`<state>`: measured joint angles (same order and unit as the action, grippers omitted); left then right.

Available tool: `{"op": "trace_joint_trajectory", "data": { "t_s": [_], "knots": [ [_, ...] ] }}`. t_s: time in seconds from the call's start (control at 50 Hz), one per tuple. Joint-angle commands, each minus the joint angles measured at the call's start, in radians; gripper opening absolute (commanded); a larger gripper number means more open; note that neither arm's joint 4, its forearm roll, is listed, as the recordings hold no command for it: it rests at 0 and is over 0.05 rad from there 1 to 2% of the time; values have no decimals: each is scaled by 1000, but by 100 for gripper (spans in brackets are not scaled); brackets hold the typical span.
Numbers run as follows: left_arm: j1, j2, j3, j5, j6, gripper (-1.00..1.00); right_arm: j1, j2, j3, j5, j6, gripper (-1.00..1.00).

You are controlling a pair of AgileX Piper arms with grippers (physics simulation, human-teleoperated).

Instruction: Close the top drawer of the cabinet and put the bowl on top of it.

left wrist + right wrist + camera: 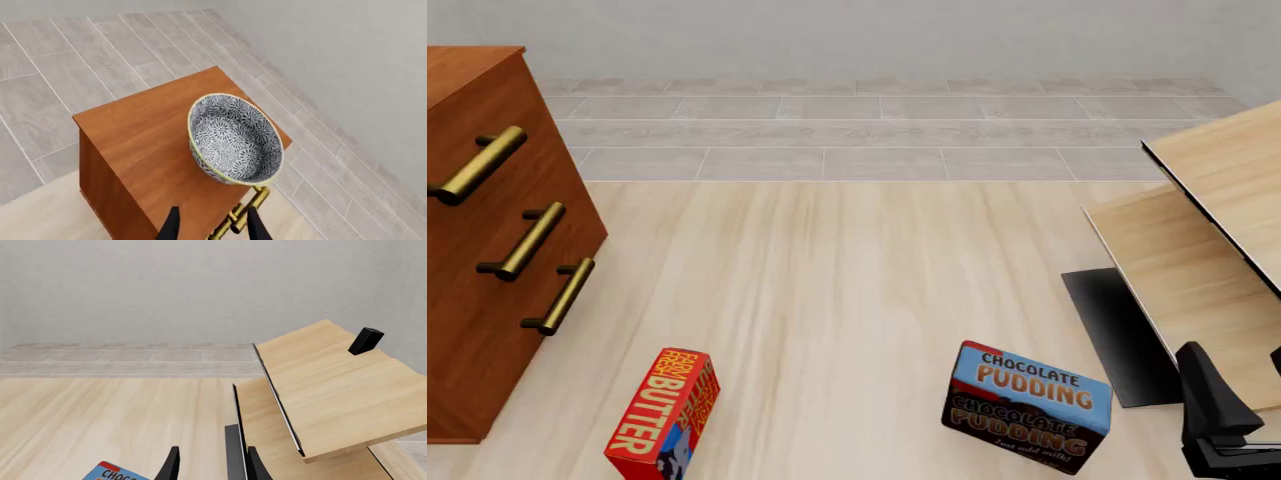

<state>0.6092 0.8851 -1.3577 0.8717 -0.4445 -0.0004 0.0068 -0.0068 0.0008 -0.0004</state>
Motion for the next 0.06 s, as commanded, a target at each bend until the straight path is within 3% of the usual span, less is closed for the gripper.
{"op": "trace_joint_trajectory", "data": {
  "t_s": [0.02, 0.06],
  "knots": [
    [-46, -140, 67, 40, -14, 100, 0, 0, 2, -2, 0, 100],
    [-58, -140, 19, 89, -20, 100, 0, 0, 2, -2, 0, 100]
  ]
}}
